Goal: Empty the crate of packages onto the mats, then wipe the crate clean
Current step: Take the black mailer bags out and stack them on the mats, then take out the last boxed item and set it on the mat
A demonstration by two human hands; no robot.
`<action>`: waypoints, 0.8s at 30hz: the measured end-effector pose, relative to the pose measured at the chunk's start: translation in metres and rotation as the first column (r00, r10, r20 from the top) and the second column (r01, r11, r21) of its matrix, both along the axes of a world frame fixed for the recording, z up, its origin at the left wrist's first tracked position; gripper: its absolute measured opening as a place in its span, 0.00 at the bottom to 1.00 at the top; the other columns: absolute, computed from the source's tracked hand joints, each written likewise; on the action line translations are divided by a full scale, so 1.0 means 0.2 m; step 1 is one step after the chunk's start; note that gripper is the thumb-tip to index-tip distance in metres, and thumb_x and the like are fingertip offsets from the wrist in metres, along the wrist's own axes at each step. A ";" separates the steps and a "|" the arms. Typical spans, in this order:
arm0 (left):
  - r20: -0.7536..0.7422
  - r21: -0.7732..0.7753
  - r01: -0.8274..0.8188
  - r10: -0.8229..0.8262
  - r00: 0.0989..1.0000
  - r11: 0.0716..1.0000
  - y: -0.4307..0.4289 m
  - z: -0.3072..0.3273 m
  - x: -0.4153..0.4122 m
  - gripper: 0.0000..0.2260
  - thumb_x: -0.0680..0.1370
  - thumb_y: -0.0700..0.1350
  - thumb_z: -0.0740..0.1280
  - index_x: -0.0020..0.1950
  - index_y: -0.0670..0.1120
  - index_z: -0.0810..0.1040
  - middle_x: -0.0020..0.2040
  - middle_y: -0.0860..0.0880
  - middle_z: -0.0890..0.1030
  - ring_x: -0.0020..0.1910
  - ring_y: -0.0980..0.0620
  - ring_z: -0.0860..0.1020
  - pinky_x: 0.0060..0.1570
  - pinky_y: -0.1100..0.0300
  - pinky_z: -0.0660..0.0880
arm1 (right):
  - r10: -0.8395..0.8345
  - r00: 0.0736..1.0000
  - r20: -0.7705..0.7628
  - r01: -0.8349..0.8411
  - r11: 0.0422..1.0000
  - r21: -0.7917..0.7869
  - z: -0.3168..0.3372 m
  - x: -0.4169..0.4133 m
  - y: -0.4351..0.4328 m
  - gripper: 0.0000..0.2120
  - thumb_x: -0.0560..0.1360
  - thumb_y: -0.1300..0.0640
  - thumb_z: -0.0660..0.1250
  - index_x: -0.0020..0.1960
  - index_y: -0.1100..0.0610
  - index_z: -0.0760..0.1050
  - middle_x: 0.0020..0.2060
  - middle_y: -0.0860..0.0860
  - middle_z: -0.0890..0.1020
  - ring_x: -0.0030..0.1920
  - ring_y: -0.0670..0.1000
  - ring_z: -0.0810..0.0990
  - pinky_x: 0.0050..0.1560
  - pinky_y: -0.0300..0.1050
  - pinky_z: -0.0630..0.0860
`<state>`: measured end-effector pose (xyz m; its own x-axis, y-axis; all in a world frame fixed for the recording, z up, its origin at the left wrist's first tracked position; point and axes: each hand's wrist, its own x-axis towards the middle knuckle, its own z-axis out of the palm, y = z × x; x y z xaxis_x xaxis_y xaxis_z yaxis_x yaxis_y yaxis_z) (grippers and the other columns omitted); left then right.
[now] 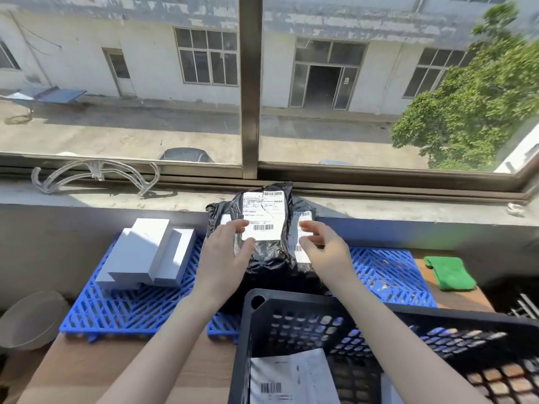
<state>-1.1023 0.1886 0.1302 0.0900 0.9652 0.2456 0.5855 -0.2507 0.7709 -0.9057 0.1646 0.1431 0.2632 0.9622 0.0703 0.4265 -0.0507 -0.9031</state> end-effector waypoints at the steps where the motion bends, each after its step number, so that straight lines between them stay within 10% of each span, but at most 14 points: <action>1: 0.012 0.012 0.003 -0.003 1.000 1.000 -0.04 0.03 0.02 0.14 0.79 0.48 0.64 0.65 0.52 0.74 0.57 0.57 0.78 0.60 0.56 0.73 0.62 0.55 0.70 | 0.014 1.000 0.007 -0.014 1.000 0.014 0.02 0.01 -0.03 0.11 0.78 0.57 0.64 0.60 0.49 0.76 0.54 0.44 0.79 0.49 0.35 0.76 0.40 0.23 0.71; 14: 0.057 0.170 -0.075 0.066 0.996 0.983 -0.75 0.17 0.37 0.11 0.78 0.43 0.67 0.60 0.51 0.76 0.52 0.55 0.79 0.52 0.61 0.77 0.52 0.57 0.78 | 0.188 0.981 -0.041 -0.187 0.982 0.035 0.09 0.30 -0.63 0.07 0.77 0.56 0.65 0.52 0.49 0.79 0.44 0.46 0.84 0.47 0.46 0.81 0.48 0.40 0.78; 24: -0.384 -0.465 -0.143 -0.054 0.922 0.874 -1.04 -0.24 0.53 0.34 0.77 0.54 0.67 0.78 0.55 0.52 0.69 0.44 0.64 0.55 0.45 0.76 0.50 0.55 0.75 | 0.338 0.939 -0.064 -0.342 0.892 -0.296 -0.33 0.33 -0.91 0.16 0.78 0.53 0.64 0.66 0.48 0.71 0.58 0.49 0.75 0.57 0.48 0.74 0.52 0.38 0.70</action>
